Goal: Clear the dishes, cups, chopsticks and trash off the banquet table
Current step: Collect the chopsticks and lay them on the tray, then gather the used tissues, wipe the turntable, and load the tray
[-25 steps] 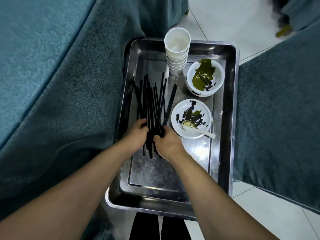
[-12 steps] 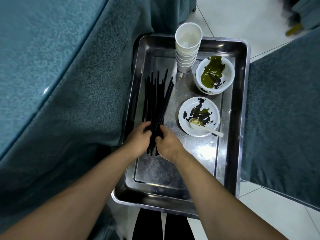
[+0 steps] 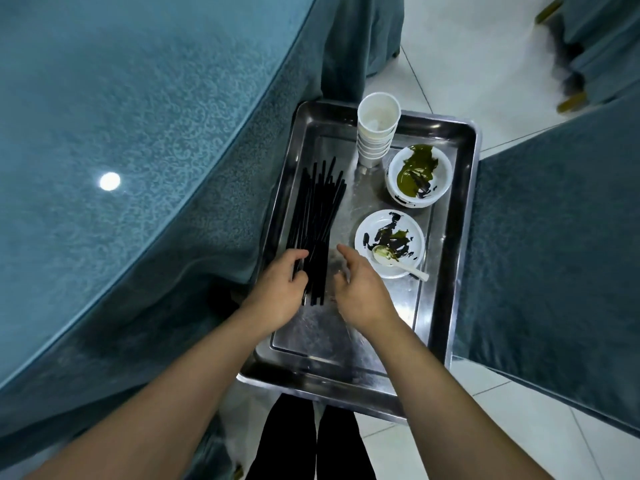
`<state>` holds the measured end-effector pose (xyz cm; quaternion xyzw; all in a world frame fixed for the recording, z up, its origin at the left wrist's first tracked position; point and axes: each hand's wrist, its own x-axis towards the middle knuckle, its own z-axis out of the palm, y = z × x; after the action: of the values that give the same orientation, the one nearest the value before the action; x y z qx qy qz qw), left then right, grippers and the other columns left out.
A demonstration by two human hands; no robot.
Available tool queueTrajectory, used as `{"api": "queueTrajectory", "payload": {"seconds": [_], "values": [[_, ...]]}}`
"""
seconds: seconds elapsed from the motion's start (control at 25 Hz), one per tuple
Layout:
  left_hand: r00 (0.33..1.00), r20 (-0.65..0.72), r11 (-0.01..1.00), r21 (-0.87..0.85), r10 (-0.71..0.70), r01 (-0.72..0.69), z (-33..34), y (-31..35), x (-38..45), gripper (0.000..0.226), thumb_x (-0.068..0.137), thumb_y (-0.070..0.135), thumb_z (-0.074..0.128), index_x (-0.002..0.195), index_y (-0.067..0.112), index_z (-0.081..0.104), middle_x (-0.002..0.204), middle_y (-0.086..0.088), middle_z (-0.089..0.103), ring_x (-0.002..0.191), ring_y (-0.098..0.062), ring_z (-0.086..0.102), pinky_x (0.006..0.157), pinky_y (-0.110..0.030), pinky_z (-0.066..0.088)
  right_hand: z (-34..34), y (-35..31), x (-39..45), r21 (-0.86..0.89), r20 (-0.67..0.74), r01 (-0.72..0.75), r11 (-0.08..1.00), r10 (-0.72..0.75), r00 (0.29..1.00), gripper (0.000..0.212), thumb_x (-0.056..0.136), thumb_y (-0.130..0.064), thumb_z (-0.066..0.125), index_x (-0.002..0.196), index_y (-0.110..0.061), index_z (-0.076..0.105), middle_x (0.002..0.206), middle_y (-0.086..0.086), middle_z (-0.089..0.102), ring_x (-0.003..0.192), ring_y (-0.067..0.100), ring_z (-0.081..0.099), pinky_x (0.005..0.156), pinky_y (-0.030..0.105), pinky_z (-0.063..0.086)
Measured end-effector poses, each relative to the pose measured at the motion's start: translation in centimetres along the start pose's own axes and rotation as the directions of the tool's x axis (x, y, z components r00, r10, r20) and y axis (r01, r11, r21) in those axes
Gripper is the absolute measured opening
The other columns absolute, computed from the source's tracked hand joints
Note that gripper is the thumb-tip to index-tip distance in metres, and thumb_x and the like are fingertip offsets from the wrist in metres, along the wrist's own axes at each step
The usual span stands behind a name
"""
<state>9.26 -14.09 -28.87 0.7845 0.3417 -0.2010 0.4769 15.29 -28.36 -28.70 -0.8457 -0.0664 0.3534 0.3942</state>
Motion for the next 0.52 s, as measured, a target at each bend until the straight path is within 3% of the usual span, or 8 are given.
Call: {"api": "queueTrajectory", "payload": {"seconds": [0.12,0.2,0.32,0.4,0.52], "values": [[0.999,-0.031,0.999,0.016,0.045,-0.044,-0.9,1.8,-3.1,0.042,0.103,0.016,0.047,0.144,0.026,0.049,0.141,0.001,0.055,0.106,-0.003,0.057,0.086,-0.017,0.045,-1.8,-1.7,-2.3,-0.027,-0.015,0.034,0.999,-0.035,0.999,0.051,0.099,-0.007,0.049,0.148,-0.022,0.046,0.145,-0.001,0.054,0.129,0.013,0.051,0.097,0.016,0.032],[0.995,-0.037,0.996,0.016,0.09,-0.089,-1.7,3.2,-5.5,0.042,0.102,0.015,0.048,0.143,0.025,0.05,0.144,0.003,0.052,0.112,-0.003,0.051,0.086,-0.011,0.04,-3.2,-3.2,-4.2,-0.045,-0.02,0.061,0.997,-0.062,0.998,0.051,0.099,-0.008,0.049,0.148,-0.022,0.046,0.145,0.0,0.054,0.13,0.013,0.05,0.097,0.015,0.03],[0.988,-0.06,0.99,-0.001,0.144,-0.144,-2.9,5.1,-9.1,0.041,0.101,0.014,0.049,0.141,0.024,0.052,0.14,0.004,0.056,0.12,-0.009,0.055,0.101,-0.024,0.043,-5.0,-5.4,-7.0,-0.073,-0.032,0.091,0.993,-0.093,0.995,0.049,0.101,-0.013,0.048,0.15,-0.022,0.043,0.149,0.0,0.05,0.134,0.016,0.049,0.107,0.026,0.036],[0.984,-0.086,0.988,-0.006,0.154,-0.155,-3.9,6.4,-11.5,0.041,0.101,0.015,0.049,0.141,0.026,0.052,0.133,0.003,0.06,0.113,-0.016,0.06,0.103,-0.032,0.046,-6.2,-7.0,-8.8,-0.086,-0.052,0.118,0.989,-0.123,0.991,0.047,0.103,-0.016,0.047,0.149,-0.023,0.043,0.15,-0.001,0.049,0.134,0.016,0.049,0.109,0.029,0.038],[0.982,-0.106,0.987,-0.024,0.155,-0.158,-5.3,8.3,-15.2,0.041,0.101,0.017,0.05,0.141,0.026,0.052,0.135,0.005,0.06,0.119,-0.012,0.057,0.105,-0.028,0.043,-7.8,-9.5,-11.2,-0.087,-0.069,0.159,0.983,-0.165,0.984,0.045,0.104,-0.018,0.046,0.148,-0.024,0.044,0.15,-0.003,0.049,0.135,0.012,0.047,0.108,0.028,0.037]]}}
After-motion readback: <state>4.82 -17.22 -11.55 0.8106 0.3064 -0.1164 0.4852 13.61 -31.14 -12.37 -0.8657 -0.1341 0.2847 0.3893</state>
